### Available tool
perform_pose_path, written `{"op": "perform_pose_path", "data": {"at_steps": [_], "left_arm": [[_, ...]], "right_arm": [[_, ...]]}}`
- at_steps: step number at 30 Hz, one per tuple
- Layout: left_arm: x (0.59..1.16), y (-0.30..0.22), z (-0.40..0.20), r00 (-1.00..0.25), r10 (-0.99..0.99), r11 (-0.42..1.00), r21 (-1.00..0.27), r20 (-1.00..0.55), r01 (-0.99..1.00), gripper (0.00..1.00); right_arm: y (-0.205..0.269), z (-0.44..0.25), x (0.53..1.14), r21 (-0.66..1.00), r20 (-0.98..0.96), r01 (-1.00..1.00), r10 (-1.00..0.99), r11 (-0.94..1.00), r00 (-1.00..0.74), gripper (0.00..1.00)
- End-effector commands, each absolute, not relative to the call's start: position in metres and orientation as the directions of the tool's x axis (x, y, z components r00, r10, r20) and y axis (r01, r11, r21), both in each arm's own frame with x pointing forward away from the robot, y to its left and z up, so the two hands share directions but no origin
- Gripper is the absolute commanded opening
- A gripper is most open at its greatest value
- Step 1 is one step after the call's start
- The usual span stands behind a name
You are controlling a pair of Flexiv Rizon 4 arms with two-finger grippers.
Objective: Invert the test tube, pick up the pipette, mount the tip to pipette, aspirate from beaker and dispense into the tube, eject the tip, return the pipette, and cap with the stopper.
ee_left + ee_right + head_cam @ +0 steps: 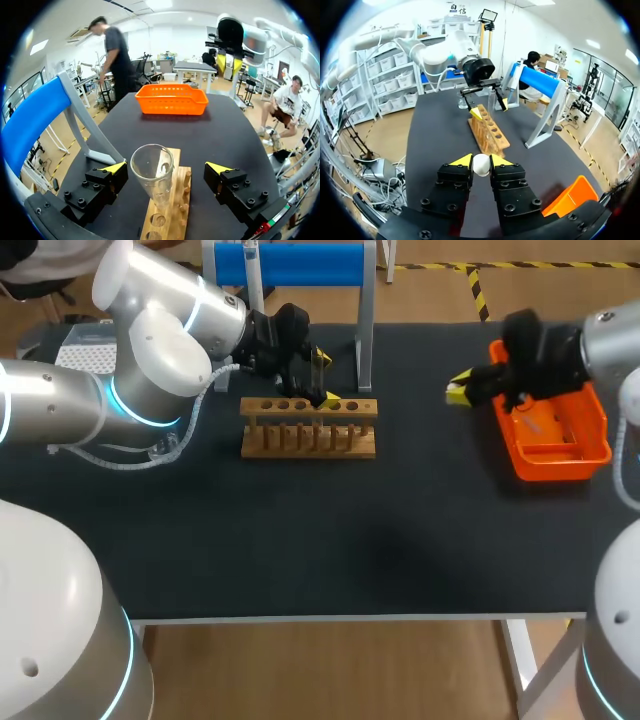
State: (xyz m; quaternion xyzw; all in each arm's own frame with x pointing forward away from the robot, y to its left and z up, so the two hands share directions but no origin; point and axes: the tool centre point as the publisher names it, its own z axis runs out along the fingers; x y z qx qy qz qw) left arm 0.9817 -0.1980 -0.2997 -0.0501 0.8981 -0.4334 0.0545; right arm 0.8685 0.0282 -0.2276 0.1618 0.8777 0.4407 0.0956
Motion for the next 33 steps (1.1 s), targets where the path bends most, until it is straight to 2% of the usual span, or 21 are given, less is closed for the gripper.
{"op": "perform_pose_path", "data": {"at_steps": [1, 8, 33], "left_arm": [[0.983, -0.199, -0.299, -0.99, -0.135, 0.623, -0.781, -0.051, -0.045, 1.0], [0.983, -0.199, -0.299, -0.99, -0.135, 0.623, -0.781, -0.051, -0.045, 1.0], [0.983, -0.199, -0.299, -0.99, -0.135, 0.623, -0.781, -0.051, -0.045, 1.0]], "right_arm": [[0.024, -0.223, 0.867, 0.803, -0.017, 0.201, 0.359, 0.562, -0.933, 0.0], [0.024, -0.223, 0.867, 0.803, -0.017, 0.201, 0.359, 0.562, -0.933, 0.0], [0.141, -0.207, 0.941, 0.801, 0.009, 0.078, 0.119, 0.594, -0.993, 0.0]]}}
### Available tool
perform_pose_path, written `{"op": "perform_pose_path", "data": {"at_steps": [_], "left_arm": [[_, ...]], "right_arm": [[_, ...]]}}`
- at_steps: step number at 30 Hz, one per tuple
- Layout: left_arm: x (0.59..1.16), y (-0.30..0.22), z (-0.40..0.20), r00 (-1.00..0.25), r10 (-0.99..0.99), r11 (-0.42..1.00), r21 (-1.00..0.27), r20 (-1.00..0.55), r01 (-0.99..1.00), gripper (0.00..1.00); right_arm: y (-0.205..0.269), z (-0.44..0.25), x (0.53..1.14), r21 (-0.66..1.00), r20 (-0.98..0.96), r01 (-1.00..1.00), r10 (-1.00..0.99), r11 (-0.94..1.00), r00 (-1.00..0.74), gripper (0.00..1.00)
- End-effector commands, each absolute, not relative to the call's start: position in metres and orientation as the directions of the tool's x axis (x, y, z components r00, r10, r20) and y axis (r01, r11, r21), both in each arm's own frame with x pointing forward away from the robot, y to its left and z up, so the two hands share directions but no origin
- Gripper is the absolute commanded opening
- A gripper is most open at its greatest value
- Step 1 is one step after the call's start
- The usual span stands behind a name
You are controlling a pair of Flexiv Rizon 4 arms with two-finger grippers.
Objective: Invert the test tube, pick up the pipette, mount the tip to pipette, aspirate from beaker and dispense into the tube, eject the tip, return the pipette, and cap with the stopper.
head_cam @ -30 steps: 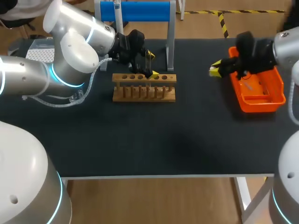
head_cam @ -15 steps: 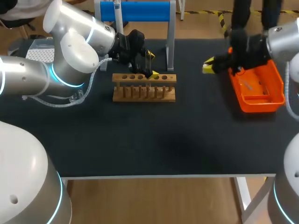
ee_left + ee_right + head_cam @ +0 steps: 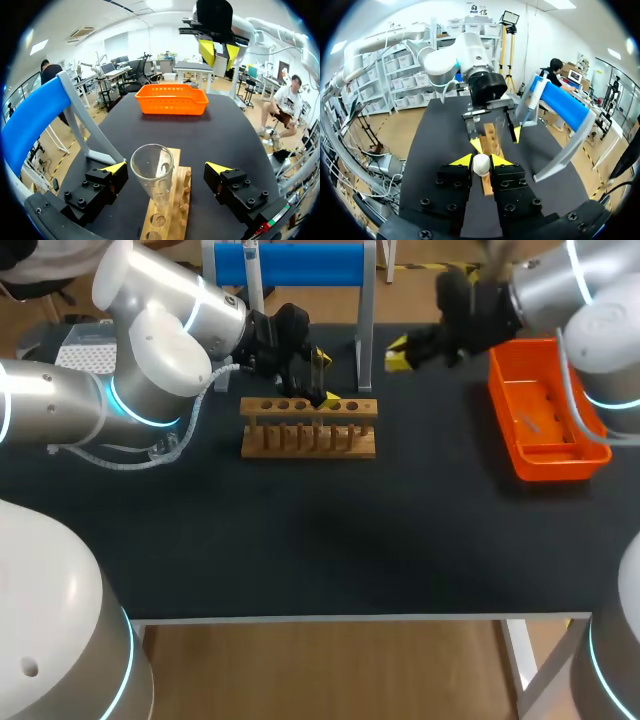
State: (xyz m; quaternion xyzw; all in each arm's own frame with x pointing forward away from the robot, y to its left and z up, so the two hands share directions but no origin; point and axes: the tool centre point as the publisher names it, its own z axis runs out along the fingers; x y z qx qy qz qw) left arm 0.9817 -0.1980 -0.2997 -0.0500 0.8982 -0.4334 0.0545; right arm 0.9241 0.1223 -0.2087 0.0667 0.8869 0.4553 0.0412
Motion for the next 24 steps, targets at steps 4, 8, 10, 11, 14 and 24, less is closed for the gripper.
{"op": "perform_pose_path", "data": {"at_steps": [4, 8, 10, 11, 14, 24], "left_arm": [[0.983, -0.199, -0.299, -0.99, -0.135, 0.623, -0.781, -0.051, -0.045, 1.0], [0.983, -0.199, -0.299, -0.99, -0.135, 0.623, -0.781, -0.051, -0.045, 1.0], [0.983, -0.199, -0.299, -0.99, -0.135, 0.623, -0.781, -0.051, -0.045, 1.0], [0.983, -0.199, -0.299, -0.99, -0.135, 0.623, -0.781, -0.051, -0.045, 1.0], [0.983, -0.199, -0.299, -0.99, -0.135, 0.623, -0.781, -0.051, -0.045, 1.0], [0.983, -0.199, -0.299, -0.99, -0.135, 0.623, -0.781, -0.051, -0.045, 1.0]], "right_arm": [[0.155, -0.206, 0.949, 0.795, 0.009, 0.072, 0.107, 0.603, -0.994, 0.0], [0.166, -0.206, 0.95, 0.786, 0.011, 0.068, 0.095, 0.615, -0.995, 0.0], [0.171, -0.207, 0.951, 0.781, 0.009, 0.063, 0.09, 0.622, -0.996, 0.0], [0.172, -0.207, 0.952, 0.777, 0.008, 0.061, 0.086, 0.627, -0.996, 0.0], [0.177, -0.209, 0.953, 0.77, 0.005, 0.055, 0.08, 0.636, -0.997, 0.0], [0.194, -0.208, 0.963, 0.757, -0.008, 0.041, 0.073, 0.652, -0.997, 0.0]]}}
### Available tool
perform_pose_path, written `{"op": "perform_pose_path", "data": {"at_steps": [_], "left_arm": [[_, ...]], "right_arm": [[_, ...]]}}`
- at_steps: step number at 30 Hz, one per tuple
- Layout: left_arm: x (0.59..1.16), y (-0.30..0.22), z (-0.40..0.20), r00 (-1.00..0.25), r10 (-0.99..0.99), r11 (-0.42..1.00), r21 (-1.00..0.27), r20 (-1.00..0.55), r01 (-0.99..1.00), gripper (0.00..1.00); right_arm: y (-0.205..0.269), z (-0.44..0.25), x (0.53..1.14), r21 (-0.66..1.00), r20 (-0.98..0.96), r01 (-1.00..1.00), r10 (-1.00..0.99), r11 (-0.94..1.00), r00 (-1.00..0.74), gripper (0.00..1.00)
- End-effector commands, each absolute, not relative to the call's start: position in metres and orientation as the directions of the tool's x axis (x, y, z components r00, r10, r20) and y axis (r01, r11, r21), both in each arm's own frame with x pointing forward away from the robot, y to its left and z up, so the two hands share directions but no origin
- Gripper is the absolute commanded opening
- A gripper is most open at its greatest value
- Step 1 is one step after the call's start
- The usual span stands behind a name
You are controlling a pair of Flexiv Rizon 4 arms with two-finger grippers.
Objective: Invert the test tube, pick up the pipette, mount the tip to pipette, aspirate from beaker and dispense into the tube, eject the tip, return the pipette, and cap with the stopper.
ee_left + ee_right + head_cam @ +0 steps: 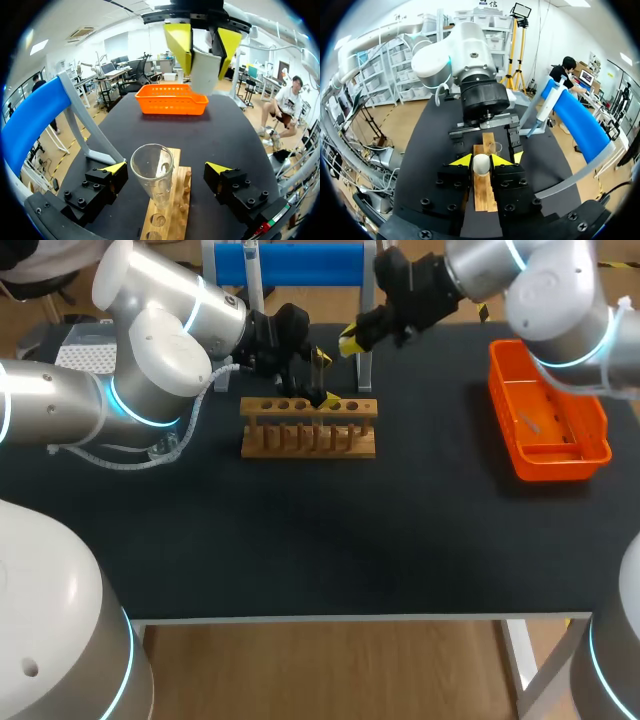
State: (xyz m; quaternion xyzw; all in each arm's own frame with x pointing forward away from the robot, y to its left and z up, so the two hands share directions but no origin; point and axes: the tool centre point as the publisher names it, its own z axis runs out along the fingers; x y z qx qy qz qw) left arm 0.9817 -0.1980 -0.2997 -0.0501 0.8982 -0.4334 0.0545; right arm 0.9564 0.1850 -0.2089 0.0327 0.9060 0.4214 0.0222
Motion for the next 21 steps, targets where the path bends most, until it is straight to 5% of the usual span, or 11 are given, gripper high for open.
{"op": "perform_pose_path", "data": {"at_steps": [1, 21], "left_arm": [[0.983, -0.199, -0.299, -0.99, -0.135, 0.623, -0.781, -0.051, -0.045, 1.0], [0.983, -0.199, -0.299, -0.99, -0.135, 0.623, -0.781, -0.051, -0.045, 1.0]], "right_arm": [[0.196, -0.208, 0.965, 0.756, -0.011, 0.039, 0.071, 0.654, -0.997, 0.0], [0.216, -0.216, 0.976, 0.739, -0.017, 0.029, 0.062, 0.673, -0.998, 0.0]]}}
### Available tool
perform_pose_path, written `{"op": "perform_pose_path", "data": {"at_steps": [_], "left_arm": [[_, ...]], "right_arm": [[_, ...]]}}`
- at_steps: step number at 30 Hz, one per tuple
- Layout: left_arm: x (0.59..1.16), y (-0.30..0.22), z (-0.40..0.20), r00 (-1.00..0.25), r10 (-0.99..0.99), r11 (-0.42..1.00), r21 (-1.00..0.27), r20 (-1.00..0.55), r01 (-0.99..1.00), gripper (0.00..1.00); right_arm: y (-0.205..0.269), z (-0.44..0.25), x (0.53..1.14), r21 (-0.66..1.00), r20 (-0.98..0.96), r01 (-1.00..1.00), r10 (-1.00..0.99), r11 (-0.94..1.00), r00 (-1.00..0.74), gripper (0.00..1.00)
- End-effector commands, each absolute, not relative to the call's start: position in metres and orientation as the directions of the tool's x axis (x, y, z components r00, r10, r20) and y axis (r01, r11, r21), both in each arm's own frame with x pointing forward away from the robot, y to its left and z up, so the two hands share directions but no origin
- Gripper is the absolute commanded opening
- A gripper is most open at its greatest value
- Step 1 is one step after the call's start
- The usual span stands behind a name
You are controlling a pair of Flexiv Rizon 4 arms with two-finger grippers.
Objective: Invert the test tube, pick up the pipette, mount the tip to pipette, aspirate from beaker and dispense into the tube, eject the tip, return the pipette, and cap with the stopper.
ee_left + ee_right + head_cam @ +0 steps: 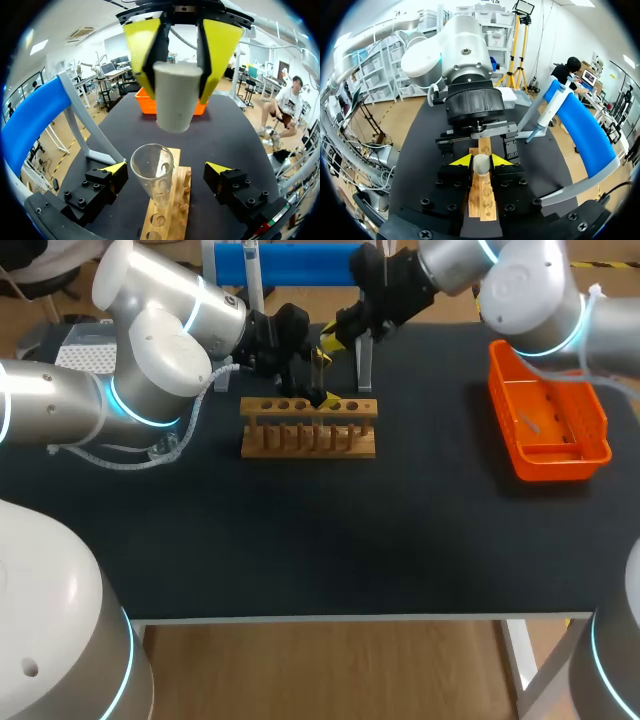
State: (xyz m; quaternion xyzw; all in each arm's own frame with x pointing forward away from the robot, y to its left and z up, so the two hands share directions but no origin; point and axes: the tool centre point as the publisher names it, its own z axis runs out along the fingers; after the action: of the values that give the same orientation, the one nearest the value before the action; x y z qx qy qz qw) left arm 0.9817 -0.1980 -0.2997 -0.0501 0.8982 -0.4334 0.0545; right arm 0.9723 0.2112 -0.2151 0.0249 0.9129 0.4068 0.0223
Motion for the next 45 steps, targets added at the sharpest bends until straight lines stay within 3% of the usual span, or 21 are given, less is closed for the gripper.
{"op": "perform_pose_path", "data": {"at_steps": [1, 45], "left_arm": [[0.983, -0.199, -0.299, -0.99, -0.135, 0.623, -0.781, -0.051, -0.045, 1.0], [0.983, -0.199, -0.299, -0.99, -0.135, 0.623, -0.781, -0.051, -0.045, 1.0]], "right_arm": [[0.216, -0.216, 0.976, 0.739, -0.017, 0.029, 0.062, 0.673, -0.998, 0.0], [0.224, -0.228, 0.982, 0.722, -0.02, 0.024, 0.056, 0.691, -0.998, 0.0]]}}
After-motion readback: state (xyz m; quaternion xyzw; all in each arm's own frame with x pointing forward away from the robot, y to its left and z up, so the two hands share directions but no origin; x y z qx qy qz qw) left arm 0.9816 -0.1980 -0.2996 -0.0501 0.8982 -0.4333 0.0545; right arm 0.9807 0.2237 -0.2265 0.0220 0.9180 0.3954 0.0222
